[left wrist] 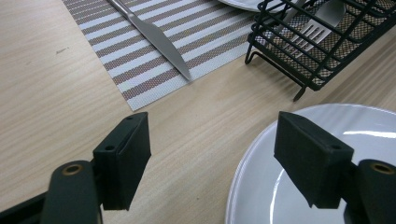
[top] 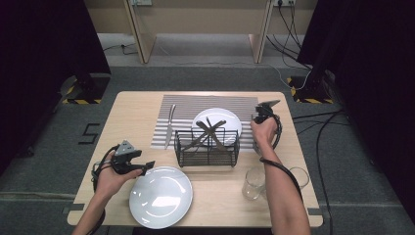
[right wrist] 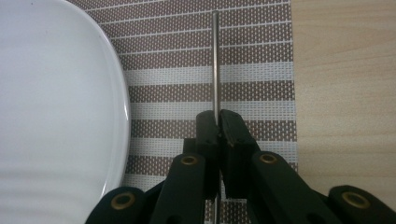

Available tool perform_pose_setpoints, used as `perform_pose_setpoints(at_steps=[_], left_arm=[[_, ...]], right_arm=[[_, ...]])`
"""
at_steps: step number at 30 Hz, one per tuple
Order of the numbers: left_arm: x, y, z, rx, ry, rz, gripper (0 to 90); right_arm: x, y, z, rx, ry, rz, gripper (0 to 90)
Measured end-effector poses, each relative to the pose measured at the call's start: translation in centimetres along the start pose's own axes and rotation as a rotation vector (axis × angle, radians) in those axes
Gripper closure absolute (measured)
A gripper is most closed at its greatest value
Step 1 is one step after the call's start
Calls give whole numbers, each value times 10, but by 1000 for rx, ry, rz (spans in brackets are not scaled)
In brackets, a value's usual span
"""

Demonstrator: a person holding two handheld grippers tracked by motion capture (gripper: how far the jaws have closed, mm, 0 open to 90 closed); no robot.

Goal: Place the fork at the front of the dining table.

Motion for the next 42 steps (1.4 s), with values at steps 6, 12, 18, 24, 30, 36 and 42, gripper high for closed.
perform_pose_setpoints(at_steps=[6,12,18,24,30,36,42], left_arm=[[-1,0,0,3,2,1,267],[-1,0,-1,-1,2,1,267],[0,0,0,3,1,0,267],[-1,0,-1,3,4,-4,267],[-1,1,0,2,2,-1,267],[-1,1,-1,4,3,-2,268],[0,0,1,1,-5,0,268]], right_arm=[[-2,1,-3,13,6,-2,869],[-2,2,-4,19,12,-3,868],[-2,2,-5,24,19,3,867],[-2,2,-5,22,20,2,862],[-1,2,-3,20,3,0,810],[-2,2,9,11,-20,3,774],[-2,8,26,6,-57,14,765]])
Point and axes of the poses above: each handheld gripper's, and its own axes: z roughly backward along the jaws, y roughly out of its underside, x roughly to its left, the point moved 10 cm from there along -z, roughly forward along the jaws, and after that the axes turned 9 degrees about -z, right-handed, at the moved point
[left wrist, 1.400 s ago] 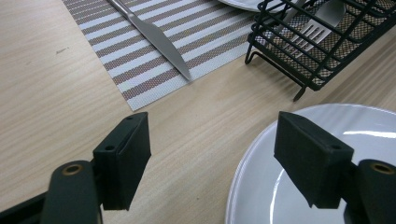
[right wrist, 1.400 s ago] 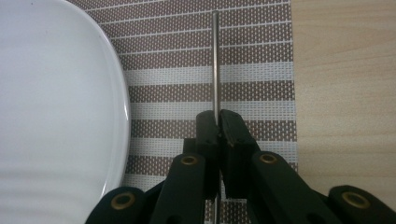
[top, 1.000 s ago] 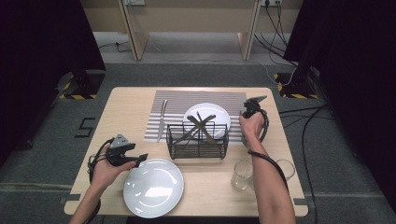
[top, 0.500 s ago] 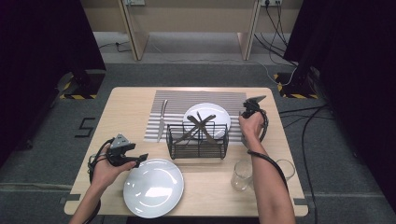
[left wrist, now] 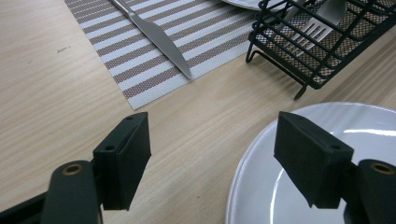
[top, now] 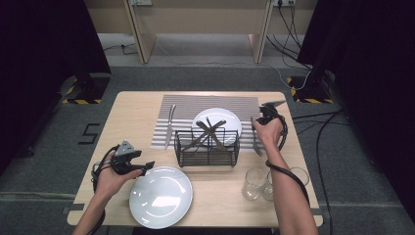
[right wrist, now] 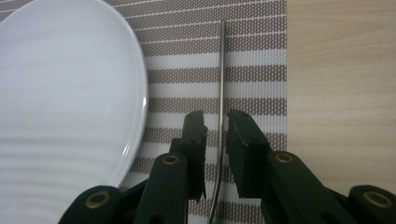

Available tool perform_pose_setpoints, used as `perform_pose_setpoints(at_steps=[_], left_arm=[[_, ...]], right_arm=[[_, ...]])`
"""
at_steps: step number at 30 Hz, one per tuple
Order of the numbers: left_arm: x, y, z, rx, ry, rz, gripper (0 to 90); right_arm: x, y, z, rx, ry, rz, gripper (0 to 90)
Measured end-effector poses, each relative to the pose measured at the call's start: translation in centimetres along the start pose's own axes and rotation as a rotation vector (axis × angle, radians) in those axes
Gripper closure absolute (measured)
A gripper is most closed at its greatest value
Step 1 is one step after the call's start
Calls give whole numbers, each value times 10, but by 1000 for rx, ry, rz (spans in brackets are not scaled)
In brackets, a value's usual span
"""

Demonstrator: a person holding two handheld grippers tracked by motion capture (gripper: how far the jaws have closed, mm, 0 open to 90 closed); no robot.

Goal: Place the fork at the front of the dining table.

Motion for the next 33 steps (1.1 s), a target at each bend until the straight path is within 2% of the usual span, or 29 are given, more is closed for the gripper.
perform_pose_setpoints(at_steps=[3,5,10,21,33], left_arm=[[1,-1,1,-2,-2,1,268],[1,-1,2,-2,-4,0,268],[2,0,3,-4,-6,4,268],[2,1,4,-2,-9,5,268],[2,2,4,-2,-11,5,268]], right_arm=[[1,7,7,15,-11,10,766],[1,14,11,49,-24,17,766],[3,25,19,61,-35,28,768],[2,45,22,98,-12,79,757],[-2,55,20,126,15,82,775]])
Point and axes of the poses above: each handheld gripper's, and its own axes: z roughly backward along the jaws, y roughly out of its underside, x roughly to its left, the point moved 10 cm from there along -z, roughly forward along the jaws, and after that the axes turned 9 degrees about -z, right-handed, at the moved point
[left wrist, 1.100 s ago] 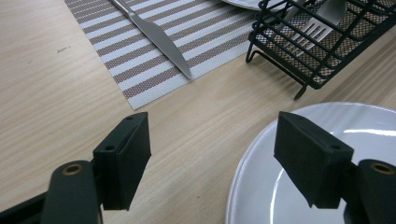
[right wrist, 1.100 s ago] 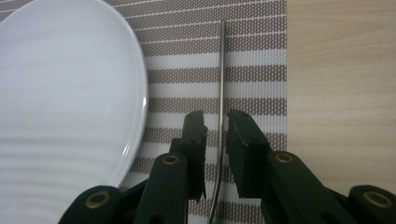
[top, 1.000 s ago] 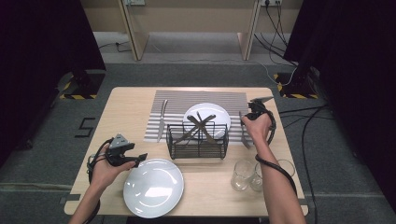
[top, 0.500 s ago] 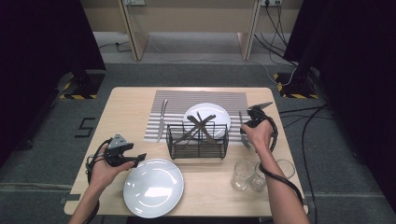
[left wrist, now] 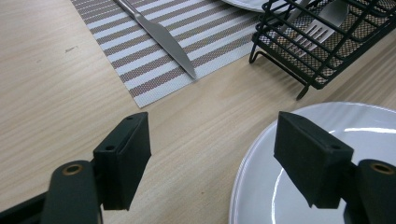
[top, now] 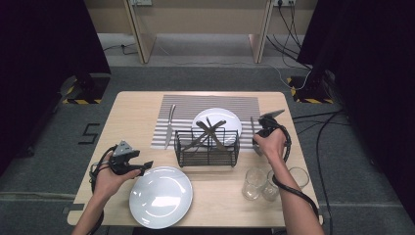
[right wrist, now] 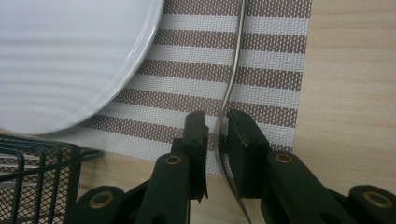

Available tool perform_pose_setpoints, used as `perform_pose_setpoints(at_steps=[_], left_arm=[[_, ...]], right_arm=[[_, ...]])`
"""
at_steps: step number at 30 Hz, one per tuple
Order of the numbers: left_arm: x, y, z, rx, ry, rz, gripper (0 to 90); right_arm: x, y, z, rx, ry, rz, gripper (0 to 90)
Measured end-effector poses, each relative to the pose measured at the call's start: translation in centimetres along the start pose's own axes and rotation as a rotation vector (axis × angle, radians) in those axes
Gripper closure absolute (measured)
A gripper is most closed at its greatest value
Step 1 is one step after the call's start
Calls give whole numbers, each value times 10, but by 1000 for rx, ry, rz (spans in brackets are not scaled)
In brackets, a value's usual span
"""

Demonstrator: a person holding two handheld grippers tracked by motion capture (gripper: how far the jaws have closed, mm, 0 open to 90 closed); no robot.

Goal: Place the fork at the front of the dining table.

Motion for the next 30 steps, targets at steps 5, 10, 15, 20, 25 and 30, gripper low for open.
perform_pose_setpoints(at_steps=[5,10,15,20,25,30], left_arm=[[1,0,0,0,0,-1,268],[1,0,1,-1,0,-3,268],[1,-1,1,-1,-1,-3,269],[1,0,1,1,2,0,269],[1,0,1,0,1,-1,269],[1,0,1,0,1,0,269]], right_arm=[[-3,0,-4,10,8,-8,791],[-2,-1,-5,22,15,-5,803],[1,-1,-6,38,22,-6,811],[1,-1,-9,51,29,-11,836],[-1,-2,-11,55,37,-40,866],[-1,-3,-11,52,37,-58,875]])
Point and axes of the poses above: each handheld gripper's, and its own axes: z roughly backward along the jaws, y roughly out of its underside, x roughly to its left, the point moved 10 cm from there along -z, roughly forward along the jaws, and after that the axes turned 9 degrees about -z, right-handed, at the moved point
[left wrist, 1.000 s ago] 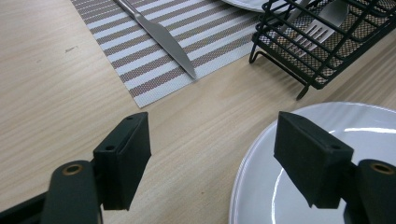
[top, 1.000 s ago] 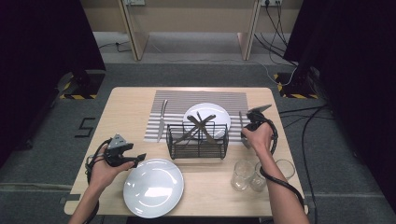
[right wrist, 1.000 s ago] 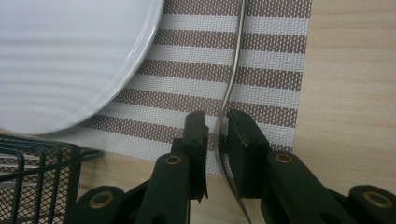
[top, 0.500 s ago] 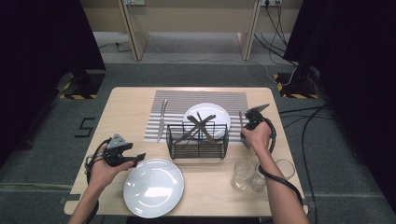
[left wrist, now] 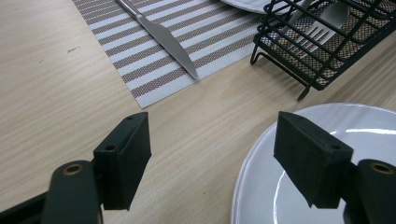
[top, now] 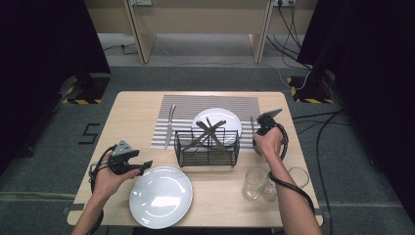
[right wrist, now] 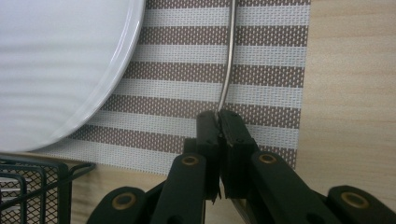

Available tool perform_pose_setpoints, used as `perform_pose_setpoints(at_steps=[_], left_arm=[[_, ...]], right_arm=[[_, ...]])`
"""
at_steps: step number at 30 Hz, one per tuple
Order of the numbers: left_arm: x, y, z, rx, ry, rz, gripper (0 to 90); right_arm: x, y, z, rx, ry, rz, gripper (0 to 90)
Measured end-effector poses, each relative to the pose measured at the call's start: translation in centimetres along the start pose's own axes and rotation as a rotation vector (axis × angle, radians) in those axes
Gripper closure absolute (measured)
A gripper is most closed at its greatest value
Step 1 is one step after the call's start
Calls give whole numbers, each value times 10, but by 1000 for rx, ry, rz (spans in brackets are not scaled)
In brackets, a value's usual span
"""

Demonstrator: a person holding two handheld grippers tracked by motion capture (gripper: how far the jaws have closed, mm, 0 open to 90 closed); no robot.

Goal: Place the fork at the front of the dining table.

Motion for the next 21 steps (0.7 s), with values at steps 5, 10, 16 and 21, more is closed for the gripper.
perform_pose_setpoints(at_steps=[5,10,16,21], left_arm=[[0,-1,0,0,0,-3,269],[0,0,0,0,1,-2,269],[-1,0,-2,1,4,0,270],[-1,0,-2,1,3,0,270]], right_arm=[[-1,-1,0,-7,-3,-13,886],[0,-1,2,-15,-15,-26,889],[0,-6,5,-40,-31,-37,890],[4,-15,9,-63,-40,-37,891]])
Point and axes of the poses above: each handheld gripper's, and its own axes: z roughly backward along the jaws, y roughly out of its underside, x roughly to its left, the point moved 10 cm from there along -z, roughly forward along the jaws, and after that the axes turned 9 degrees about -z, right-handed, at the moved point
